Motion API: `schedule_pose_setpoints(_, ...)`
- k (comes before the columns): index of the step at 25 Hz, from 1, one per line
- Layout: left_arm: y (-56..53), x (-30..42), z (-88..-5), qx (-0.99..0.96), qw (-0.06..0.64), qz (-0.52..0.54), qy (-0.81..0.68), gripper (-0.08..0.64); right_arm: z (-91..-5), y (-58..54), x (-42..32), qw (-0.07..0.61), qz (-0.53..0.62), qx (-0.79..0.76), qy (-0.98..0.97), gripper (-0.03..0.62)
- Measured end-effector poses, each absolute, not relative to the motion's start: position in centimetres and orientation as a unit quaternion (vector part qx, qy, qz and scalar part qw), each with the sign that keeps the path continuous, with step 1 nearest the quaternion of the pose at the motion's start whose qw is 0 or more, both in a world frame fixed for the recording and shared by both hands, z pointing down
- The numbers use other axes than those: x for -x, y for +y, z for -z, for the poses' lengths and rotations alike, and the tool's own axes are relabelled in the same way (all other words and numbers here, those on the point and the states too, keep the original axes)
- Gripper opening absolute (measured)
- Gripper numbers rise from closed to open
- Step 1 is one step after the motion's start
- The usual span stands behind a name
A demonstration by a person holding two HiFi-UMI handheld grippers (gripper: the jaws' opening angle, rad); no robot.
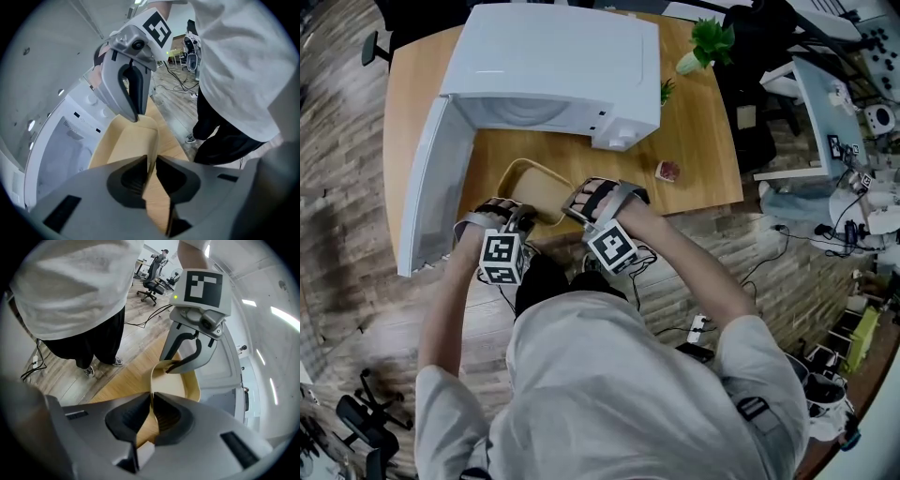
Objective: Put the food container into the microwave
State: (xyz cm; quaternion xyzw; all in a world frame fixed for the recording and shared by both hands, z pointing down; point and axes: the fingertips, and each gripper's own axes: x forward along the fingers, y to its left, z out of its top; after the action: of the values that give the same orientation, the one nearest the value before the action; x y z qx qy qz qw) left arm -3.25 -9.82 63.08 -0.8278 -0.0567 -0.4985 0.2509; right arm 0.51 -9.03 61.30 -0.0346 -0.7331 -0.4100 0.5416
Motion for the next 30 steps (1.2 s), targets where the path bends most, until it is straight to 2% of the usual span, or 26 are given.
schedule_pose_setpoints(8,-11.6,3.0,-62.2,0.834,0.292,0.468,0.014,0.135,-61.5,-8.7,-0.8,0.553,0.381,0.018,-0.741,0.017)
schedule_pose_setpoints(13,-12.0,3.4,-61.6,0.849,0.284,0.444,0.049,0.157,-61.3,-9.0,-0.7,0.551,0.374,0.013,-0.746,0.017)
schedule_pose_setpoints(20,-12.6,4.3,-60.7,0.842,0.318,0.429,0.071,0.179,-61.5,-9.3,0.0,0.557,0.372,0.016,-0.743,0.014)
schedule_pose_setpoints(30,-13.5,6.0,-58.9,0.869,0.287,0.382,0.126,0.196,-62.2,-10.0,-0.2,0.579,0.325,-0.020,-0.747,0.012)
